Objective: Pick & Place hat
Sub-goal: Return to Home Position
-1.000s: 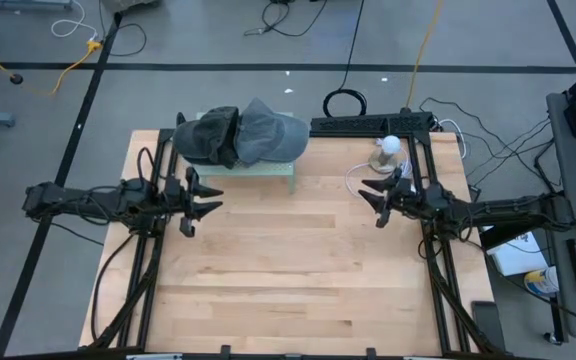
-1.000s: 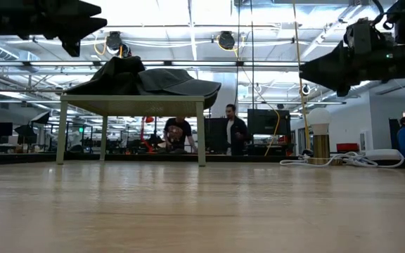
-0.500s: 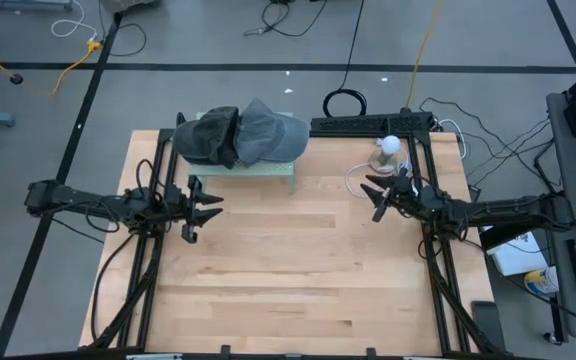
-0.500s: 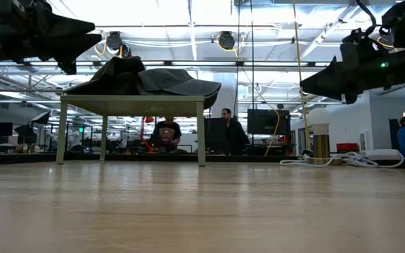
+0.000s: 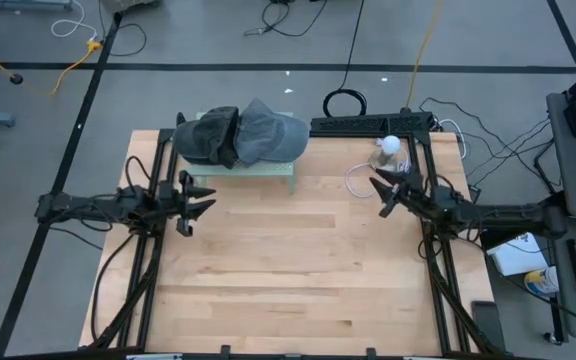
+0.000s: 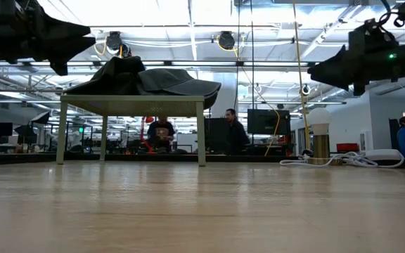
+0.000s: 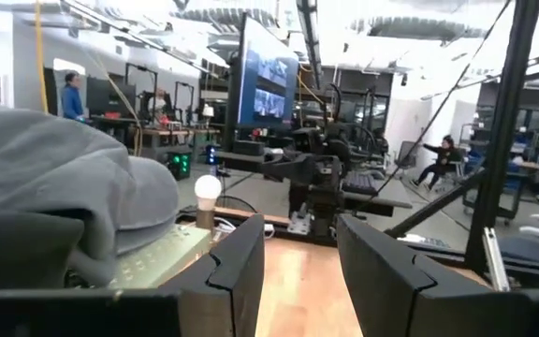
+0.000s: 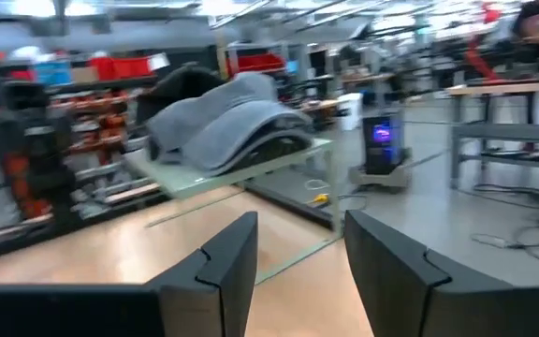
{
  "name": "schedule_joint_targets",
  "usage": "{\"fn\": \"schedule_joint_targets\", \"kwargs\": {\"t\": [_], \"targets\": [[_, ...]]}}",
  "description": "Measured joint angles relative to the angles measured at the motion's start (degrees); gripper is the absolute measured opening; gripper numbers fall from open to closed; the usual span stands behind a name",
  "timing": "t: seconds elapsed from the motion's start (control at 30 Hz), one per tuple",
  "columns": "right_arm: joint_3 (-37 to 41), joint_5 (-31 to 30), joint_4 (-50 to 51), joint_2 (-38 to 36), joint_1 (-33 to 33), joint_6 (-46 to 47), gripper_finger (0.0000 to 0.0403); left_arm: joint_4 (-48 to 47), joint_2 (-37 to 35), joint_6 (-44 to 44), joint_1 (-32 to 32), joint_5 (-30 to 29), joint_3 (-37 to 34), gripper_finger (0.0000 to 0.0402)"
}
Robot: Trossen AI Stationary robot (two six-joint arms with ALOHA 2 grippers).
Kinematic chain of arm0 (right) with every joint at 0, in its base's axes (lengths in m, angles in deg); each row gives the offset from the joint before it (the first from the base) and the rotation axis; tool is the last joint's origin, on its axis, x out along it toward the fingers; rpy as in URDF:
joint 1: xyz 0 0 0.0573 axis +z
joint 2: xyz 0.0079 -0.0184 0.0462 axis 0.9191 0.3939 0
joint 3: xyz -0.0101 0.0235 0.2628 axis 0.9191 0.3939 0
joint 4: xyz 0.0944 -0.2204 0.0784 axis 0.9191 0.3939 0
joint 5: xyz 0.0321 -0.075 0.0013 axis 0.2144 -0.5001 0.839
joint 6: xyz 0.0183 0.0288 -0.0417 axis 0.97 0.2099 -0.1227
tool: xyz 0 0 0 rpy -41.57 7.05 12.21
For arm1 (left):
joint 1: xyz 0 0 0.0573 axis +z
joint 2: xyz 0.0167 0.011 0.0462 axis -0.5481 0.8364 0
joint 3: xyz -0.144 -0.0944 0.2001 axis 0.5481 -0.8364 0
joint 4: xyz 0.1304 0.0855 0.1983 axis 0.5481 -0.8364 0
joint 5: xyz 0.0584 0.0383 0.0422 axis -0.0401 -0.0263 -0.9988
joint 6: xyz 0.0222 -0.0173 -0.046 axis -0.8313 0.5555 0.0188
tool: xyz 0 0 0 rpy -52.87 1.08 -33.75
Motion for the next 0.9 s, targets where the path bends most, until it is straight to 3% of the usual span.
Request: {"fn": "schedule_joint_targets", "kwargs": {"t": [0.2,0.37,0.5,0.57,0.73,0.9], "targets": [[0.0,2.8,10.52,-6.62,0.0,1.89,0.0153,-10.18,-9.78,0.87,0.05,2.37,0.09,0.0141],[-1.69,5.46,18.62,-10.56,0.02,1.99,0.0153,-17.67,-9.77,1.36,0.05,2.58,3.7,0.0141],[-4.45,2.12,28.85,-13.05,0.04,2.01,0.0153,-26.82,-9.71,0.94,0.05,2.23,8.66,0.0141],[-4.83,-0.55,29.41,-14.01,0.02,1.94,0.0153,-29.05,-9.79,0.23,0.05,2.31,10.81,0.0141],[-4.85,-7.03,32.55,-14.97,0.0,2.75,0.0153,-26.67,-9.74,0.8,0.05,2.42,9.56,0.0141],[-4.85,-4.8,30.77,-13.94,0.0,1.14,0.0153,-21.67,-9.74,0.64,0.05,4.15,6.68,0.0141]]}}
